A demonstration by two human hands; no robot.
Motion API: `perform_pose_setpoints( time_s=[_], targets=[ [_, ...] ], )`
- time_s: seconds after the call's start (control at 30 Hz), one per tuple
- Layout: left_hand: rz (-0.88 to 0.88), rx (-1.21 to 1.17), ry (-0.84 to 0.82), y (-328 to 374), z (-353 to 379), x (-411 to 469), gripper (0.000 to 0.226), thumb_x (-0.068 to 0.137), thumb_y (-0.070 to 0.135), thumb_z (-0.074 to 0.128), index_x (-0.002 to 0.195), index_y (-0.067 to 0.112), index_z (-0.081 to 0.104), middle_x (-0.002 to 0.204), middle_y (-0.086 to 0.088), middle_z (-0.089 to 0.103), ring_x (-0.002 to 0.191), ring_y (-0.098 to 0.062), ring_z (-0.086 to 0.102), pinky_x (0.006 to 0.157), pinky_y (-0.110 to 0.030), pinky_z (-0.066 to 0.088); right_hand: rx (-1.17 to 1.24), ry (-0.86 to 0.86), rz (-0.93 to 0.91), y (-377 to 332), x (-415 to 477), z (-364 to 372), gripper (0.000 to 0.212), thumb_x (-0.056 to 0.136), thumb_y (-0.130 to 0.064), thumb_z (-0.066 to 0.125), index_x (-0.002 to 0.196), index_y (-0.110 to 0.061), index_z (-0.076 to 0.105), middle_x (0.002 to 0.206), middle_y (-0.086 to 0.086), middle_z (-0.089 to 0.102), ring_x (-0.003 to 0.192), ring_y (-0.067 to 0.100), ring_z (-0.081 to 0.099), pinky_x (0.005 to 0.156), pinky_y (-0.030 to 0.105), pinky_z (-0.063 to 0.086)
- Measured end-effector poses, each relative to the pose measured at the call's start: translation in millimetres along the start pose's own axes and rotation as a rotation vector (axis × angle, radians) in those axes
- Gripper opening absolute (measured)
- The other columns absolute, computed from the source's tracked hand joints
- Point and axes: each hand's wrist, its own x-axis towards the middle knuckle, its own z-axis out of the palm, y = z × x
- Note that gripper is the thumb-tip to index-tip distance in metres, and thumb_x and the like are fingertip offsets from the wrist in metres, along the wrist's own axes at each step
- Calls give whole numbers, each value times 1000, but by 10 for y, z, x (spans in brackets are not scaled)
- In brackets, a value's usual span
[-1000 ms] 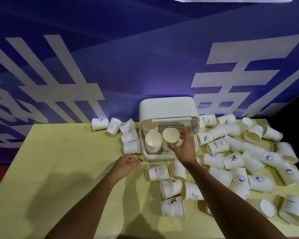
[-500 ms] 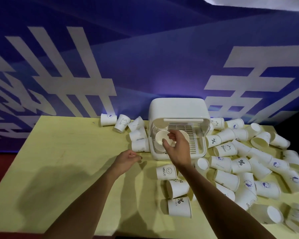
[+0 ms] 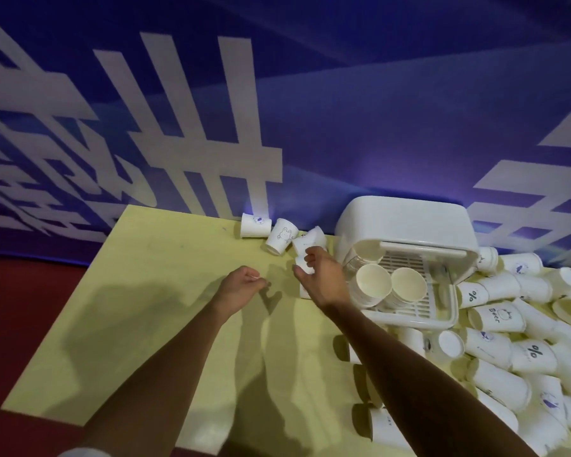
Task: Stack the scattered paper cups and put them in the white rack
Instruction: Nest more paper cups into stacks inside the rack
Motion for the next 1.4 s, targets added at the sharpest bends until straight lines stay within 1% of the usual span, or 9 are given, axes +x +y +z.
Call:
perform_pose_setpoints(
  time_s=[0.17,0.3,0.47,0.53,0.7,0.8,0.9,1.07,1.4],
  targets=[
    [-79,-109,20,10,-176,381,33,87,33,72,111,12,63,106,-5,67,94,-20,61,89,-35,49,37,-2,109,-180,330,330,47,86,-38,72,122,-11,58,114,7,70,103,26,65,88,36,51],
    [-130,-237,15,70,-167,755,32,87,40,70,105,15,64,103,-2,71,89,-17,64,83,-33,50,20,-19,169,-271,582,621,53,89,-44,70,124,-6,57,120,13,67,109,31,62,93,40,50],
    [-293,-571,26,225,-116,1237,28,88,41,71,85,17,57,85,-7,54,85,-20,53,83,-32,49,12,28,335,-279,828,972,58,89,-46,69,124,-3,53,121,15,64,112,33,60,93,38,46],
    [-361,-748,16,280,-105,1400,30,87,44,72,92,18,58,86,-8,52,92,-23,53,88,-31,49,14,61,372,-259,897,1075,56,90,-43,68,124,-1,52,122,17,64,113,33,59,94,38,45],
    [-414,-992,2,358,-58,1763,50,88,50,68,121,15,58,122,-8,63,117,-25,59,106,-34,48,30,98,493,-253,1185,1199,52,89,-43,69,119,-3,55,118,16,66,110,34,61,87,34,46],
    [-437,-1021,52,364,-62,1899,42,89,43,69,116,13,60,123,-9,67,118,-26,62,102,-33,49,15,86,524,-222,1256,1245,52,89,-46,70,117,-4,56,116,15,66,109,34,62,86,34,47],
    [-452,-992,65,339,-76,1966,48,90,38,70,128,11,58,125,-10,66,115,-26,62,98,-33,51,-20,76,515,-208,1265,1297,52,91,-46,68,116,-3,55,118,16,66,111,34,61,88,35,46],
    [-454,-953,114,250,-111,1941,48,88,36,72,127,11,59,120,-12,67,100,-23,64,85,-29,55,-38,52,464,-219,1252,1336,52,91,-44,67,119,-2,53,119,16,64,110,32,61,92,37,46],
    [-319,-968,191,-31,-349,1556,43,87,33,71,123,12,61,119,-10,68,102,-21,66,87,-30,52,204,34,313,-374,973,1079,65,79,-32,81,129,-6,49,121,12,62,113,28,58,97,45,50]
  ],
)
